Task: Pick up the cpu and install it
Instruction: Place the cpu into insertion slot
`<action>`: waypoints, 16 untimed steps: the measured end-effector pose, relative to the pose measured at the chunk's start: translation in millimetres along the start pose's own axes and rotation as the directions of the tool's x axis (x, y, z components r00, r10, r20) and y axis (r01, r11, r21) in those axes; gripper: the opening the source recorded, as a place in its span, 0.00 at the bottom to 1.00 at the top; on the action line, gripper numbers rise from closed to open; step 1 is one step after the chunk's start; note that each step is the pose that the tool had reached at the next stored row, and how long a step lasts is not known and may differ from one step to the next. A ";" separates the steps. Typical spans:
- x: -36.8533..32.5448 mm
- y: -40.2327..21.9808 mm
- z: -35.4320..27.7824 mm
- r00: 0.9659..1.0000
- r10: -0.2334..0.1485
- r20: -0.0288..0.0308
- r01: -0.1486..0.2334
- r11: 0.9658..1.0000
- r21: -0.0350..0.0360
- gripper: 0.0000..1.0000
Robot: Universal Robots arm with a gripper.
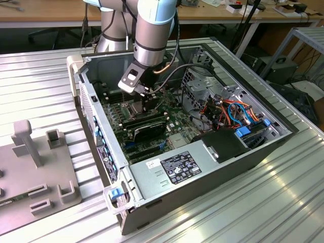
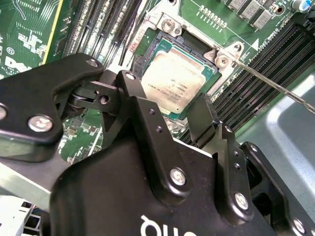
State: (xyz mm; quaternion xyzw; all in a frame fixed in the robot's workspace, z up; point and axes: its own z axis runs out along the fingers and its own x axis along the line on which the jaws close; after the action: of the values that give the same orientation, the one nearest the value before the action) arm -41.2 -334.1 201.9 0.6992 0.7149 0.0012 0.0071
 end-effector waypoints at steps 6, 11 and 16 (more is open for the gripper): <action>0.0 -0.7 0.1 1.000 0.000 0.000 0.000 1.000 0.000 0.62; 1.3 -1.4 0.2 1.000 0.000 0.000 0.000 1.000 0.000 0.62; 2.8 -1.8 1.8 1.000 0.000 0.000 0.000 1.000 0.000 0.62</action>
State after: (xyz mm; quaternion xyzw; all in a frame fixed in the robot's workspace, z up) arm -43.0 -331.4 200.0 0.6990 0.7150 0.0011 0.0071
